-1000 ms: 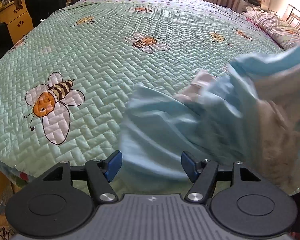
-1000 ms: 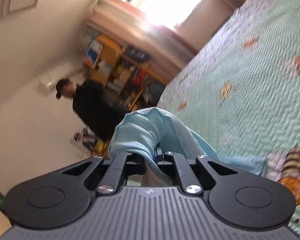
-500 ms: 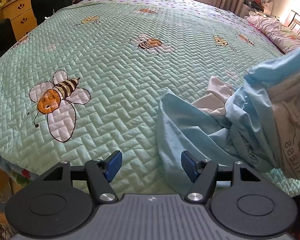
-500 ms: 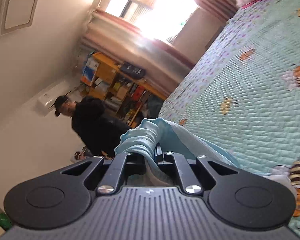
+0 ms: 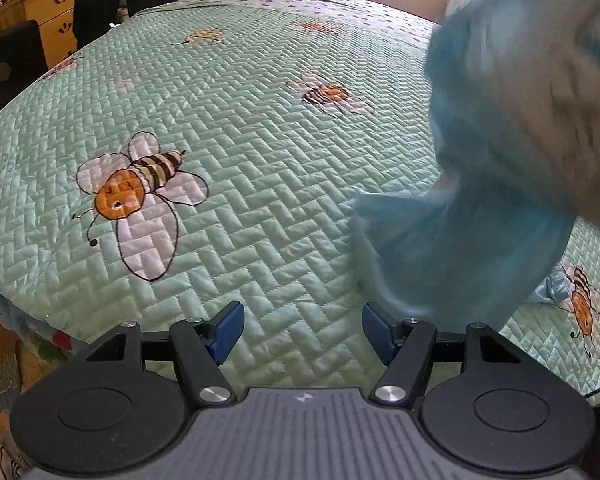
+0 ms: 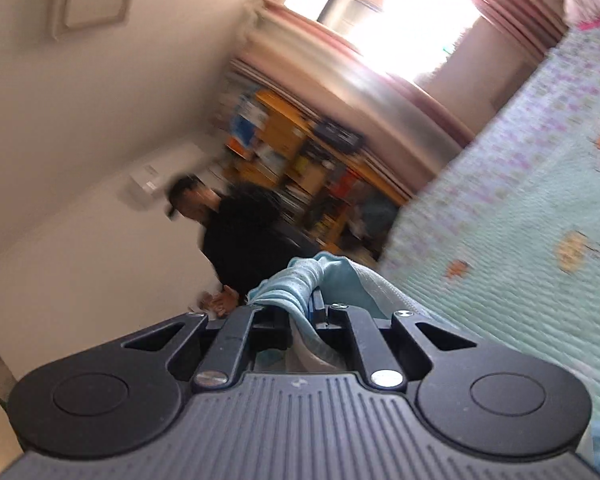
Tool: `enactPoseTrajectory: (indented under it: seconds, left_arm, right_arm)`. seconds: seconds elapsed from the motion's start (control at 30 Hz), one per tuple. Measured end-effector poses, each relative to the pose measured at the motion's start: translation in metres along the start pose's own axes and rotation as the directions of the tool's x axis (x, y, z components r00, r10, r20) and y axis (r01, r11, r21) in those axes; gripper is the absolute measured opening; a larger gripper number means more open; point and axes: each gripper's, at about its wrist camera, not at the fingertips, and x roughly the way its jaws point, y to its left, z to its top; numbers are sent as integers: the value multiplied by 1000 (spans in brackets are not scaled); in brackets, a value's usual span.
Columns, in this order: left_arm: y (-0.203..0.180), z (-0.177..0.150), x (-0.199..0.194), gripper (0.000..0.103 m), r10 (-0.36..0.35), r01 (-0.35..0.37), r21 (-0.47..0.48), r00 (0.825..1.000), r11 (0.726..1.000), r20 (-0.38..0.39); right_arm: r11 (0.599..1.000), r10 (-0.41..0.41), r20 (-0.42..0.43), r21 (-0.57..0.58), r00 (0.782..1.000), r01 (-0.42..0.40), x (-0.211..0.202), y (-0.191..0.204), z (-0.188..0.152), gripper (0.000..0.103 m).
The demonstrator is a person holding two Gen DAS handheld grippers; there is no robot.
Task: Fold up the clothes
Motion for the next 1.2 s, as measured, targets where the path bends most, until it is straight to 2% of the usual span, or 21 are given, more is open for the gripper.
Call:
enactPoseTrajectory:
  seconds: [0.1, 0.17, 0.23, 0.3, 0.33, 0.37, 0.43, 0.5, 0.53, 0.57, 0.67, 0.77, 0.87, 0.97, 1.03, 1.13, 1.2]
  left_arm:
    - [8, 2, -2, 68, 5, -5, -16, 1000, 1000, 10]
    - [11, 2, 0, 68, 8, -8, -24, 1000, 1000, 9]
    - [12, 2, 2, 68, 9, -9, -27, 1000, 1000, 3]
    - [9, 1, 5, 68, 4, -4, -22, 1000, 1000, -6]
    - [8, 0, 6, 68, 3, -3, -18, 1000, 1000, -9]
    - [6, 0, 6, 68, 2, -2, -13, 1000, 1000, -10]
    - [1, 0, 5, 68, 1, -1, -2, 1000, 1000, -10]
    - [-3, 0, 5, 68, 0, 0, 9, 1000, 1000, -11]
    - [-5, 0, 5, 68, 0, 0, 15, 1000, 1000, -11]
    - [-8, 0, 5, 68, -1, 1, 20, 1000, 1000, -12]
    - [-14, 0, 5, 69, -2, 3, 37, 1000, 999, -13]
    - [-14, -4, 4, 71, -2, 2, 48, 1000, 999, -11]
    - [-17, -5, 4, 72, 4, -3, 55, 1000, 998, -13]
    - [-19, -5, 5, 73, 6, -5, 63, 1000, 998, -17]
    - [-21, -5, 5, 75, 8, -7, 66, 1000, 998, -19]
    - [-22, -5, 8, 75, 11, -9, 68, 1000, 998, -25]
    - [-22, -5, 10, 77, 12, -10, 69, 999, 998, -30]
  right_arm:
    - [993, 117, 60, -28, 991, -116, 2, 19, 15, 9]
    - [985, 155, 74, -84, 985, -149, -5, 27, 19, 9]
    - [984, 128, 40, -129, 991, -122, -15, 23, 14, 9]
    - [984, 32, -101, -174, 994, -50, -17, 4, 0, 15]
    - [979, -41, -177, -202, 983, 5, -19, -8, -9, 16]
    - [967, -151, -236, -238, 960, 94, -21, -23, -22, 19]
    - [906, -382, -311, -312, 870, 286, -29, -58, -50, 20]
    - [850, -516, -355, -329, 780, 412, -45, -97, -74, 20]
    - [851, -522, -373, -285, 767, 441, -56, -114, -81, 20]
    - [862, -507, -388, -218, 770, 458, -70, -130, -85, 20]
    - [877, -462, -374, -62, 804, 476, -104, -156, -88, 20]
    - [869, -479, -329, -46, 814, 493, -123, -161, -82, 23]
    - [869, -481, -294, -34, 826, 494, -133, -158, -81, 32]
    - [868, -486, -271, -34, 831, 496, -118, -148, -82, 35]
    - [863, -499, -267, -57, 825, 503, -112, -144, -85, 36]
    - [842, -539, -257, -147, 802, 519, -106, -134, -93, 41]
    - [825, -563, -244, -218, 790, 521, -100, -125, -99, 51]
